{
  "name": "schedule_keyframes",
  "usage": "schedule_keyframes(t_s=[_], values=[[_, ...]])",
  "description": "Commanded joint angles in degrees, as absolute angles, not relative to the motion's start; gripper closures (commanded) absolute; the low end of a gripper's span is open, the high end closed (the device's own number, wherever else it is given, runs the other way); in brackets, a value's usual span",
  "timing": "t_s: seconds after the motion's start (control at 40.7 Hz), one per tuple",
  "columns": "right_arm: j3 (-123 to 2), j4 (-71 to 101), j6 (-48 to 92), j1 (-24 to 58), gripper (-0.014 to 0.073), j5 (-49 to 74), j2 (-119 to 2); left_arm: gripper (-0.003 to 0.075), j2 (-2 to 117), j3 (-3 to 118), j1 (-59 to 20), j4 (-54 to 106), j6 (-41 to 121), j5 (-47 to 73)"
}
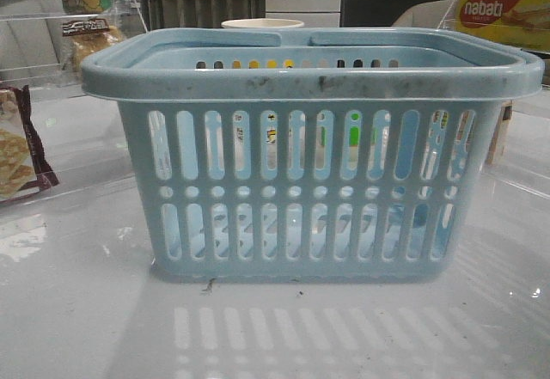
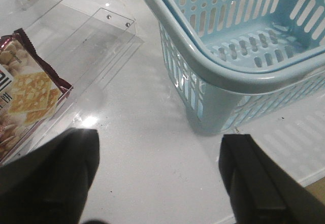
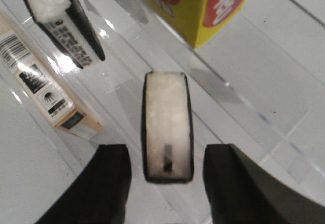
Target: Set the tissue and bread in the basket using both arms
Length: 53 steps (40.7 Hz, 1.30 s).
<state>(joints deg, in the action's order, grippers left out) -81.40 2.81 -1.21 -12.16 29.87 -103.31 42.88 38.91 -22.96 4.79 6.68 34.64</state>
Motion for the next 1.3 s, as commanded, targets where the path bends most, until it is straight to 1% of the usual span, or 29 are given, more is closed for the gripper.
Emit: schedule_keyframes(t_s=[0.0,0.098,0.172,0.221,0.295,0.344,0.54,0.712,0.884,1.056,1.081,1.277], values=[[-84.07,2.83,-1.28,-12.41,0.015,24.39,-102.33,0.0174,42.86,40.56,-23.47,5.17,6.75,30.13],[-84.14,2.83,-1.28,-12.41,0.0167,23.62,-103.22,0.0174,42.86,40.56,-23.47,5.17,6.75,30.13],[-84.14,2.83,-1.28,-12.41,0.0241,23.8,-103.28,0.0174,42.86,40.56,-23.47,5.17,6.75,30.13],[-84.34,2.83,-1.28,-12.41,0.031,24.04,-103.19,0.0174,42.86,40.56,-23.47,5.17,6.75,30.13],[-84.87,2.89,-1.28,-12.37,0.037,24.99,-102.68,0.0174,42.86,40.56,-23.47,5.17,6.75,30.13],[-85.38,2.89,-1.28,-12.31,0.0387,25.7,-101.95,0.0174,42.86,40.56,-23.47,5.17,6.75,30.13],[-86.29,2.89,-1.28,-10.87,0.0391,28.98,-95.93,0.0174,42.86,40.56,-23.47,5.17,6.75,30.13],[-86.29,2.89,-1.28,-6.34,0.0391,32.54,-88.39,0.0174,42.86,40.56,-23.47,5.17,6.75,30.13],[-85.24,2.89,-0.34,2.73,0.0391,35.84,-83.16,0.0174,42.86,40.56,-23.47,5.17,6.75,30.13],[-82.56,2.89,0.38,13.36,0.0391,36.51,-83.01,0.0174,42.86,40.56,-23.47,5.17,6.75,30.13],[-70.53,0.53,1.25,27.0,0.0025,28.32,-76.26,0.0174,42.86,40.56,-23.47,5.5,6.75,30.63],[-59.87,-3.76,1.52,27.0,0.0025,29.11,-61.71,0.0174,42.86,40.56,-23.47,5.5,6.75,30.63]])
